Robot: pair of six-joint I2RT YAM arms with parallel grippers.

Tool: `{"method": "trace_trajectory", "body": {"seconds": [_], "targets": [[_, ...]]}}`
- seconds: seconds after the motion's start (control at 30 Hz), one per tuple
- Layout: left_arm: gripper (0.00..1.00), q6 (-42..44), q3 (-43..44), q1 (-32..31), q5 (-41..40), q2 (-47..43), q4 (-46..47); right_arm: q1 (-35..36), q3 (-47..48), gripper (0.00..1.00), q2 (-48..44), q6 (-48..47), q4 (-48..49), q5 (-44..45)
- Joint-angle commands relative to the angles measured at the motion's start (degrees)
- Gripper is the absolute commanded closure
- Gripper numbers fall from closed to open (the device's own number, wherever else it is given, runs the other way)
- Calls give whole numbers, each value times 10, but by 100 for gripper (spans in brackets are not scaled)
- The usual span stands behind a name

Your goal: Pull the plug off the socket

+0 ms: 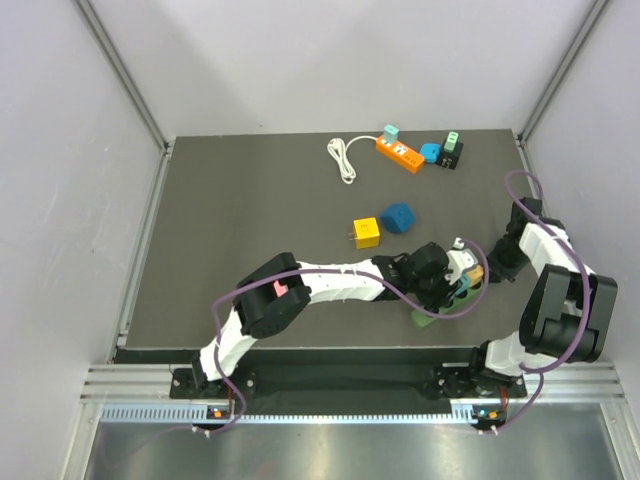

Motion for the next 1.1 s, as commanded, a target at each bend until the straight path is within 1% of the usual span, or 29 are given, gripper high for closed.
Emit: {"method": "trace_trajectory", "body": {"seconds": [0.0, 0.07, 0.1, 0.13, 0.2, 0.27, 0.3, 0.33, 0.4, 0.43, 0.53, 0.6, 0.67, 0.7, 0.73, 0.77, 0.8, 0.83, 0.9, 0.93, 0.97, 1.03, 1.07], "targets": [[71, 1, 22, -1, -5, 8, 15, -2, -32, 100, 30, 3, 58, 5], [86, -1, 25, -1, -13, 10, 13, -1, -36, 100, 41, 4, 57, 10], [90, -7, 26, -1, -18, 11, 12, -1, -37, 100, 43, 4, 56, 12], [100, -11, 26, -1, -24, 8, 11, -2, -40, 100, 49, 7, 55, 19], [100, -28, 20, -1, -48, -2, 26, -1, -48, 100, 50, 12, 57, 25], [100, -50, -14, 0, -59, -30, 67, -1, -54, 100, 57, 15, 57, 37], [100, -82, -31, 2, -53, -42, 119, -1, -54, 100, 58, 15, 58, 40], [100, -97, -65, 4, -50, -63, 146, -1, -55, 100, 64, 15, 58, 43], [100, -133, -95, 10, -22, -79, 202, -1, -61, 100, 67, 16, 59, 51], [100, -142, -124, 12, -13, -90, 257, -1, -63, 100, 71, 16, 60, 52], [100, -153, -156, 13, 24, -96, 331, -1, -67, 100, 77, 17, 61, 54], [100, -151, -160, 12, 32, -94, 339, 0, -63, 100, 79, 18, 60, 55], [100, -132, -154, 8, 8, -96, 307, 0, -61, 100, 80, 16, 60, 52], [100, -88, -151, -6, -19, -98, 282, 0, -61, 100, 80, 12, 62, 49], [100, -58, -138, -16, -75, -100, 258, 0, -60, 100, 78, 11, 62, 50], [100, 0, -132, -27, -123, -101, 223, 0, -59, 100, 76, 11, 61, 52], [100, 22, -131, -45, -149, -101, 216, 0, -58, 100, 76, 11, 61, 53], [100, 35, -132, -51, -166, -105, 213, 0, -56, 100, 78, 11, 60, 53], [100, 15, -143, -51, -178, -114, 227, 0, -54, 100, 82, 13, 61, 52], [100, 0, -159, -44, -160, -127, 240, 0, -53, 100, 88, 14, 63, 52], [100, -54, -167, -25, -105, -133, 253, 0, -54, 100, 92, 15, 64, 52], [100, -137, -196, 5, -12, -147, 319, 0, -52, 100, 98, 14, 62, 52], [100, -139, -201, 4, -15, -151, 331, 0, -53, 100, 98, 14, 63, 52]]}}
